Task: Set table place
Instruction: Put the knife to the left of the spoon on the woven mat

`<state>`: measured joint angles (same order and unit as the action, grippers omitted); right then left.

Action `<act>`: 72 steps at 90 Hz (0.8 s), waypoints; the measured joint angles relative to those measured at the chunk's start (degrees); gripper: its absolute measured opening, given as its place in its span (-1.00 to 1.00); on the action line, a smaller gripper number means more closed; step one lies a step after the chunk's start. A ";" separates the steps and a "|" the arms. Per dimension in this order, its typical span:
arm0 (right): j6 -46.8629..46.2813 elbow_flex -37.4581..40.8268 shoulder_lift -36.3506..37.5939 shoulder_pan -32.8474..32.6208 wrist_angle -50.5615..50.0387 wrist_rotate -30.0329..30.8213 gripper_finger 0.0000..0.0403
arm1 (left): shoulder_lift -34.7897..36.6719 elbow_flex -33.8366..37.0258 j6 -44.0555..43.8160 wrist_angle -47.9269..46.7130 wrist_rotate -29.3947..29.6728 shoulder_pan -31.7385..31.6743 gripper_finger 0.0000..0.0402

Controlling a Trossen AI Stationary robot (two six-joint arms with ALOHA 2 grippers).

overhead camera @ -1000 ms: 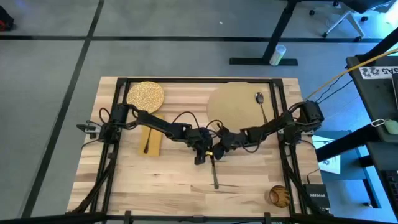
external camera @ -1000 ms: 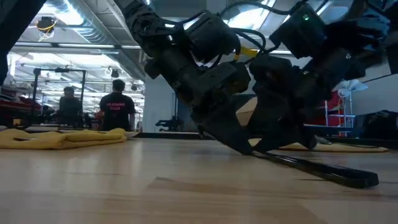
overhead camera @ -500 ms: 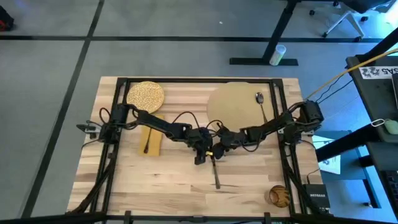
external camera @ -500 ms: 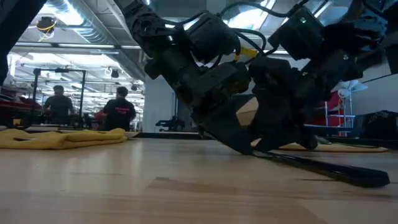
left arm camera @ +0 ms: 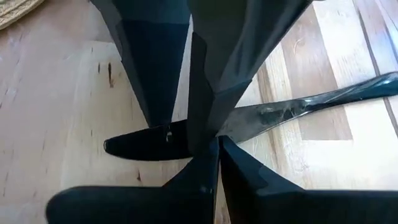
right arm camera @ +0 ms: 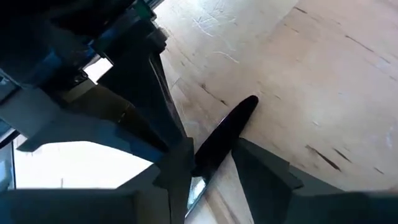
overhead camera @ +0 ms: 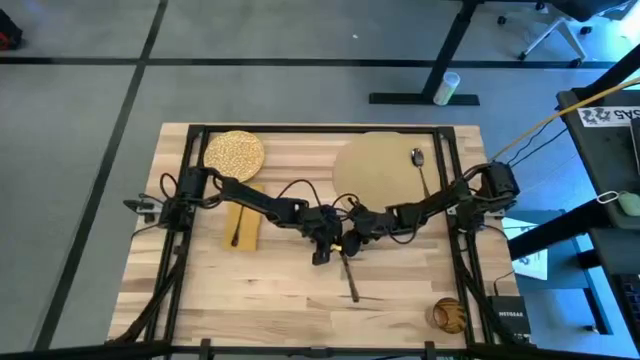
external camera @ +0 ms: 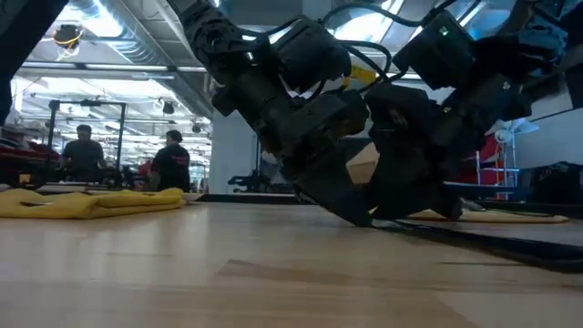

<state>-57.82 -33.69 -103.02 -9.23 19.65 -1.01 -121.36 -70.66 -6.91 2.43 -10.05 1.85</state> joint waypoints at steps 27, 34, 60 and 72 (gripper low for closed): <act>0.38 0.02 -0.92 0.02 0.98 -0.79 -0.41 | -0.13 0.12 2.78 1.37 -1.92 -2.30 -1.00; 0.53 0.02 -0.92 0.02 0.95 -0.95 -0.41 | -0.15 0.22 3.14 2.18 -1.96 -2.36 -1.00; 4.07 -0.11 -1.23 -0.15 0.42 0.80 -0.82 | -0.26 0.18 5.03 4.18 -1.50 -2.26 -1.00; 5.03 -0.13 -1.27 -0.15 0.16 0.98 -0.95 | 0.14 0.16 5.37 4.29 -0.51 -1.77 -1.00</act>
<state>-52.79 -33.82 -104.29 -9.39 19.81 -0.03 -121.22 -70.50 -1.54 6.72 -10.56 0.08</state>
